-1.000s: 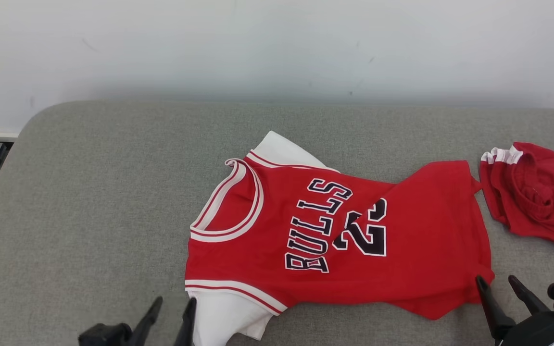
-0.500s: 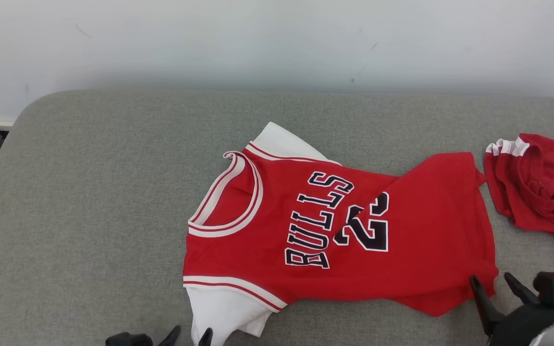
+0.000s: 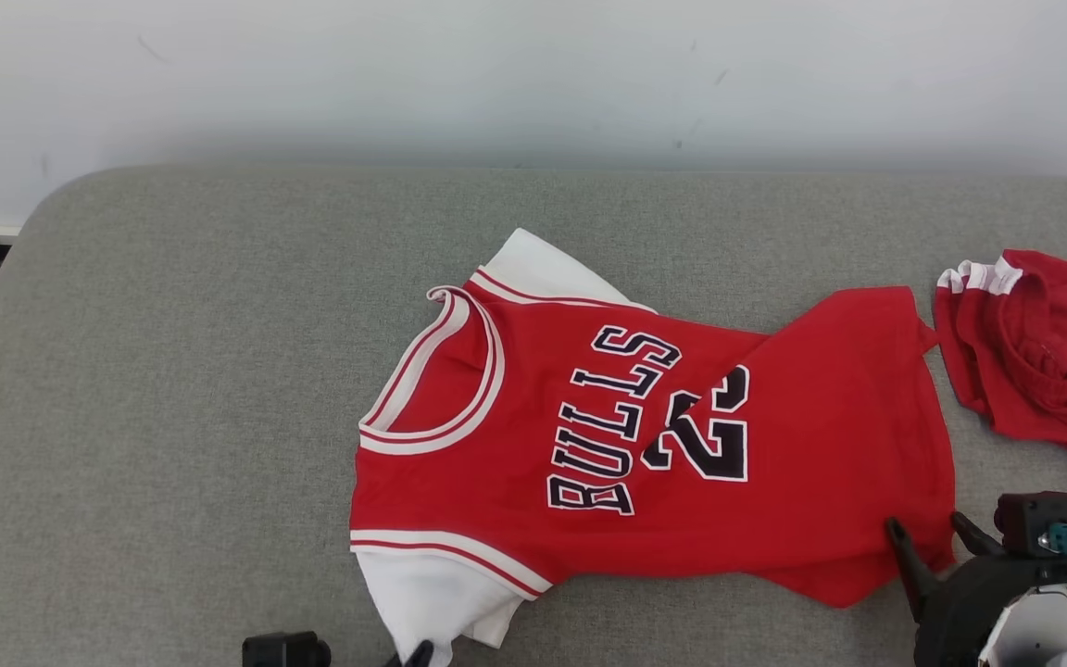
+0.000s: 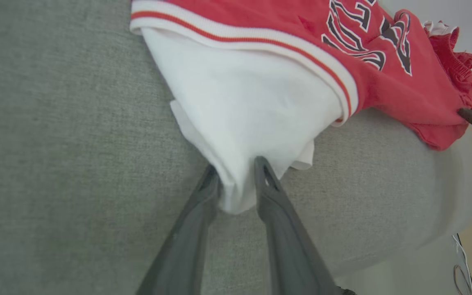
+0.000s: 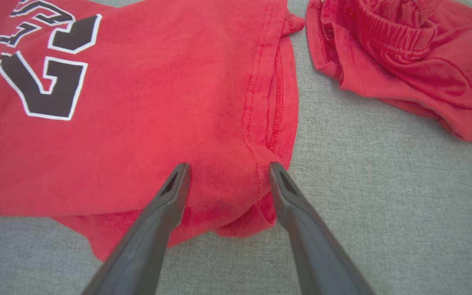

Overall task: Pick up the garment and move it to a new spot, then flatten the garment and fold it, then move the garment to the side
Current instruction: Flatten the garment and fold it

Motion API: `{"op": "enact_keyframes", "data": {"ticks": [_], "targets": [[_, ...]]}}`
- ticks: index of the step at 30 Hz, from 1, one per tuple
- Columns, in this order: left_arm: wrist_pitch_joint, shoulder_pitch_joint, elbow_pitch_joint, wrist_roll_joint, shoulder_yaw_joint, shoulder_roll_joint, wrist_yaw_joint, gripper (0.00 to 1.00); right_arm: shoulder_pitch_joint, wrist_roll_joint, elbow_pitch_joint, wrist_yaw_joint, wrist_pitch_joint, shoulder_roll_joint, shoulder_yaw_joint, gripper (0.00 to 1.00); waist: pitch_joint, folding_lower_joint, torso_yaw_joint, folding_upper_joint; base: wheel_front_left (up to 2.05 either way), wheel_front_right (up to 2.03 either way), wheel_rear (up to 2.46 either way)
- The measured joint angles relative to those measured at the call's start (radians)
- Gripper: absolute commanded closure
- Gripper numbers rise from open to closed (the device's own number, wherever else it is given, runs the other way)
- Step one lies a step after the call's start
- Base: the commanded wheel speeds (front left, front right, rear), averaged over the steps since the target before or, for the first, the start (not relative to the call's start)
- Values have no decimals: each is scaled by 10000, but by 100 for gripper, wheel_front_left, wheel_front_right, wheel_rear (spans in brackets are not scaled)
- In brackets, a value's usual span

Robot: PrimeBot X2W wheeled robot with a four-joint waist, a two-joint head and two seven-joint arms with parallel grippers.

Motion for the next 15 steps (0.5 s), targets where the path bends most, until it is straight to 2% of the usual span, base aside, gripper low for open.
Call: {"op": "enact_keyframes", "data": {"ticks": [1,6,15], "targets": [[2,-124,213,-140,-21,-94,-79,100,-199,0,305,25,12,59,90,100,-41,1,4,1,0,0,0],[-50,-233,502,-213,161,-146,-98,100,-273,2,598,157,-25,196,224,100,-135,0,54,0,0,0,0],[-1175,-718,-226,-125,1415,690,182,100,-1465,288,341,612,-546,-35,-238,100,-261,0,73,0,0,0,0]]}}
